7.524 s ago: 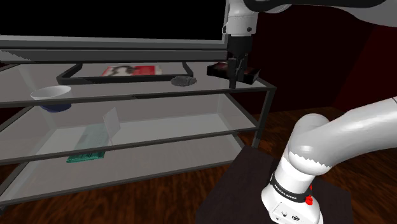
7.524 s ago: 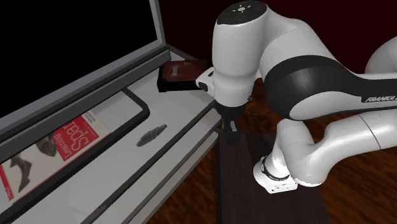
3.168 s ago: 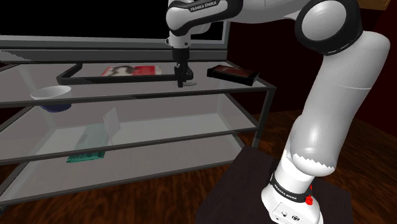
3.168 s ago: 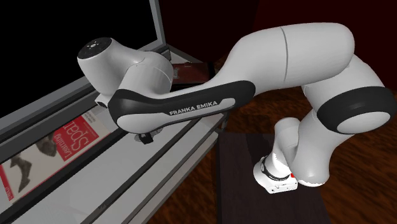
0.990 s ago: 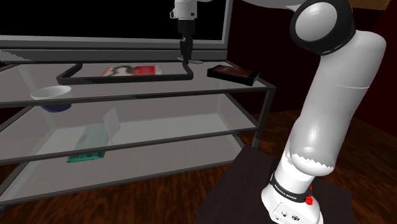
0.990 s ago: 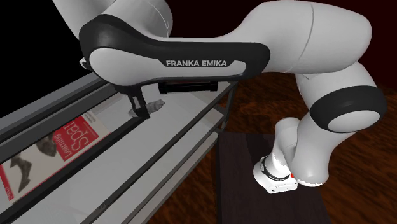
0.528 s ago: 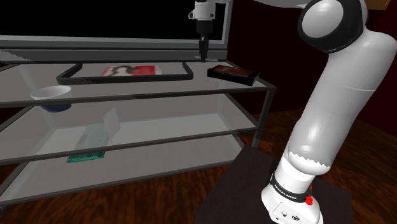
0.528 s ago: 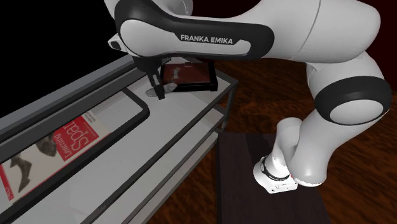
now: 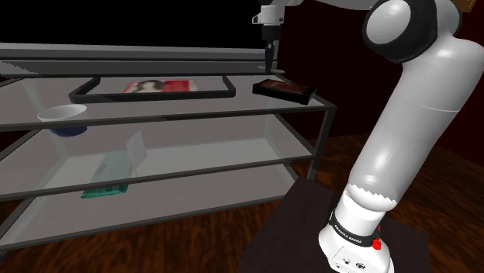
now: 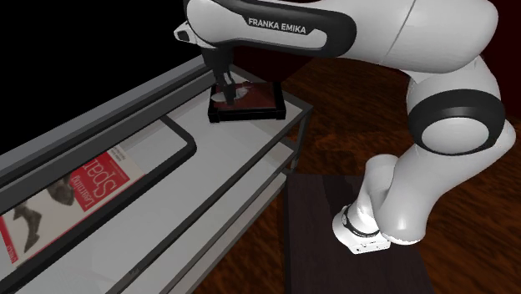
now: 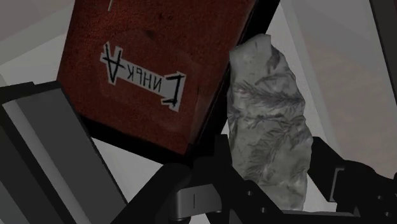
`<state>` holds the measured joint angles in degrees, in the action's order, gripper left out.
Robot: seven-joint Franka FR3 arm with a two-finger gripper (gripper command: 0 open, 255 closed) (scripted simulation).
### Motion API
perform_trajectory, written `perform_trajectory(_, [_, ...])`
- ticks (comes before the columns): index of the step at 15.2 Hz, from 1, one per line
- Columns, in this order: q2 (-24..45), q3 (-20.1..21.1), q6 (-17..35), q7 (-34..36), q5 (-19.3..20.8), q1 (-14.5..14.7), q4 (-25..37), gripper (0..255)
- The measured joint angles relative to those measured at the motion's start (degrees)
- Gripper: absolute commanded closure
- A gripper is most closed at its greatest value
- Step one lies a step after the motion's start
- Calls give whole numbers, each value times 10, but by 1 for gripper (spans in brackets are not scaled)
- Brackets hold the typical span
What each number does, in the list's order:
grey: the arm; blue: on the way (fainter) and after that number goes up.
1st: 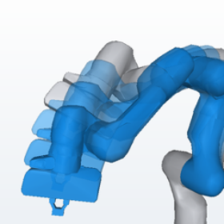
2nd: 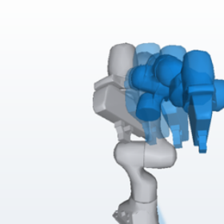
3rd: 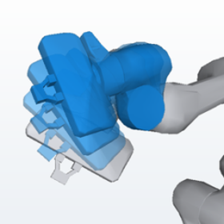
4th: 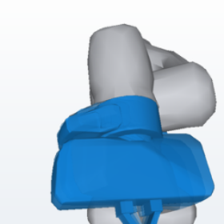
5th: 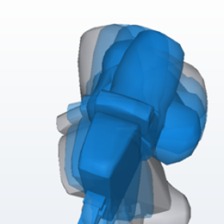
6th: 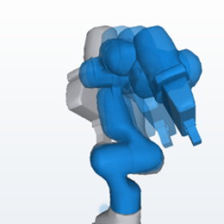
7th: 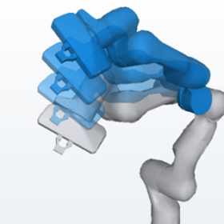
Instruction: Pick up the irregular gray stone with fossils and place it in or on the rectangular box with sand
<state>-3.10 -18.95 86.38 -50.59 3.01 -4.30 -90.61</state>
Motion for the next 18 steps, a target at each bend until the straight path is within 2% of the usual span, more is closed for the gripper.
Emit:
perform_trajectory(5, [24,-40,-1,-76,-6,-36,26,255])
perform_trajectory(8, [22,-44,-5,-124,-35,-46,27,255])
perform_trajectory(12, [4,-39,52,-132,-65,-52,-12,255])
perform_trajectory(15, [-3,-35,72,-121,-22,-59,-38,255])
perform_trajectory(18, [-9,-33,93,-106,-4,-61,-63,255])
